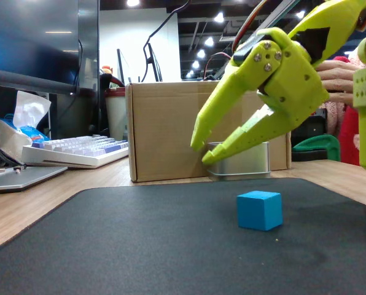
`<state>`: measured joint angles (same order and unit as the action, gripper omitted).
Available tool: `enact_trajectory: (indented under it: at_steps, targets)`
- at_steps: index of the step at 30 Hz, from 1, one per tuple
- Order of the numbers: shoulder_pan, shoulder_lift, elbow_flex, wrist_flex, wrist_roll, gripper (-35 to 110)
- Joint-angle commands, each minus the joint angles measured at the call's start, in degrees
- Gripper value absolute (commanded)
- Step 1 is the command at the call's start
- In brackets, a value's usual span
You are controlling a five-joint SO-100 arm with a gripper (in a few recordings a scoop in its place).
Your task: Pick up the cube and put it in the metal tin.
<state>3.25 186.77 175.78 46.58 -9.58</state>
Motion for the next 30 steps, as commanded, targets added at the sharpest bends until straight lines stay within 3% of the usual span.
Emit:
enact_trajectory:
  at_steps: [1,8,16,23,30]
  targets:
    - [-0.4,-2.5,-4.3,-0.2,-2.3,5]
    - [-3.9,-15.6,-14.8,1.1,-12.6,7]
    - [-12.3,-24.5,-19.7,4.2,-12.8,22]
    - [-19.2,-30.0,-21.3,5.8,-15.2,26]
    - [-19.6,-41.7,-32.8,18.2,-17.2,26]
